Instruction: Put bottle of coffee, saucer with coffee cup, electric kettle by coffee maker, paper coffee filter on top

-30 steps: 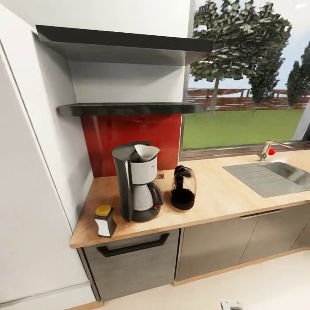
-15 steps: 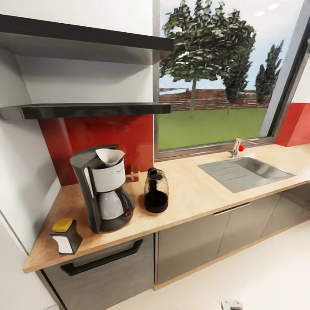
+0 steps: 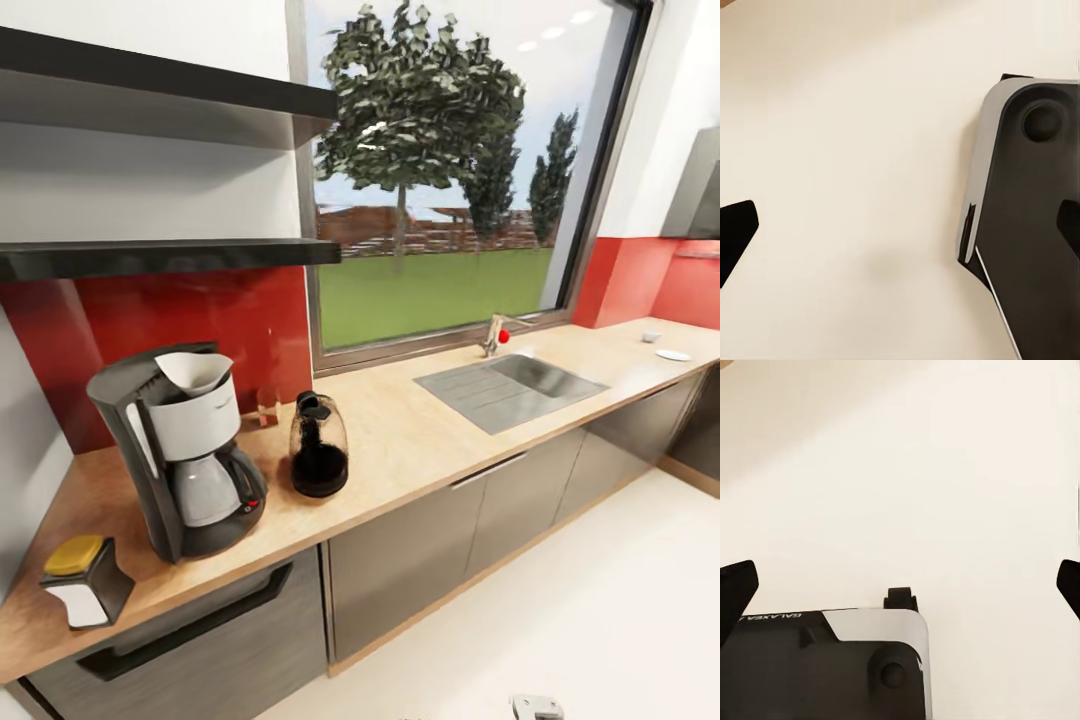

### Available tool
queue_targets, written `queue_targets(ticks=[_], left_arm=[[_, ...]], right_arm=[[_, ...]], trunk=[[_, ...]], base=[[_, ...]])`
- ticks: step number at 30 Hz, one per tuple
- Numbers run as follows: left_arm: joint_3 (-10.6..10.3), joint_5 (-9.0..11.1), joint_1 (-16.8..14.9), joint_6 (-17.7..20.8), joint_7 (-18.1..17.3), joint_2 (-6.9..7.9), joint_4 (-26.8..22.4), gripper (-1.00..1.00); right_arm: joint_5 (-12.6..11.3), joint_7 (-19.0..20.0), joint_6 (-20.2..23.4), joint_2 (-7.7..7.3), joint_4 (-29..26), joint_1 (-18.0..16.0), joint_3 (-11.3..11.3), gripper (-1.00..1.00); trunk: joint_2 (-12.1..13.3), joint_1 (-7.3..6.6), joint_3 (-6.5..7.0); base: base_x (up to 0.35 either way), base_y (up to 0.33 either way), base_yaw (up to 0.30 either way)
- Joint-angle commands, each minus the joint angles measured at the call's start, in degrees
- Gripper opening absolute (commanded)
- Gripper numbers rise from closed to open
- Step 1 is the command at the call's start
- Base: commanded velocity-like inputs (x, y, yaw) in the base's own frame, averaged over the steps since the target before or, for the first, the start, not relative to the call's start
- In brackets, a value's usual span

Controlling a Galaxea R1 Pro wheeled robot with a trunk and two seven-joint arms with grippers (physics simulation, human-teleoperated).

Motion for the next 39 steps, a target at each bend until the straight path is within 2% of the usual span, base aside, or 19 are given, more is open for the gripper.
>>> queue_targets(ticks=[1,10,33,39], left_arm=[[0.4,-0.6,0.0,-0.1,0.1,-0.02,-0.1,1.0],[0.4,-0.7,0.0,-0.3,-0.4,-0.11,-0.1,1.0],[0.3,-0.8,0.0,-0.3,-0.4,-0.49,-0.1,1.0],[0.1,-0.9,0.0,-0.2,-0.5,-1.31,-0.5,1.0]], right_arm=[[0.6,0.1,0.3,0.01,-0.1,0.0,-0.5,1.0],[0.6,0.1,0.3,0.01,-0.1,0.0,-0.5,1.0],[0.6,0.1,0.3,0.01,-0.1,0.0,-0.5,1.0],[0.6,0.1,0.3,0.01,-0.1,0.0,-0.5,1.0]], trunk=[[-0.1,0.04,-0.11],[-0.1,0.04,-0.11],[-0.1,0.04,0.0],[-0.1,0.04,0.18]], base=[[0.0,0.0,-0.3],[0.023,-0.04,-0.3],[0.162,-0.231,-0.3],[0.17,-0.234,-0.3]])
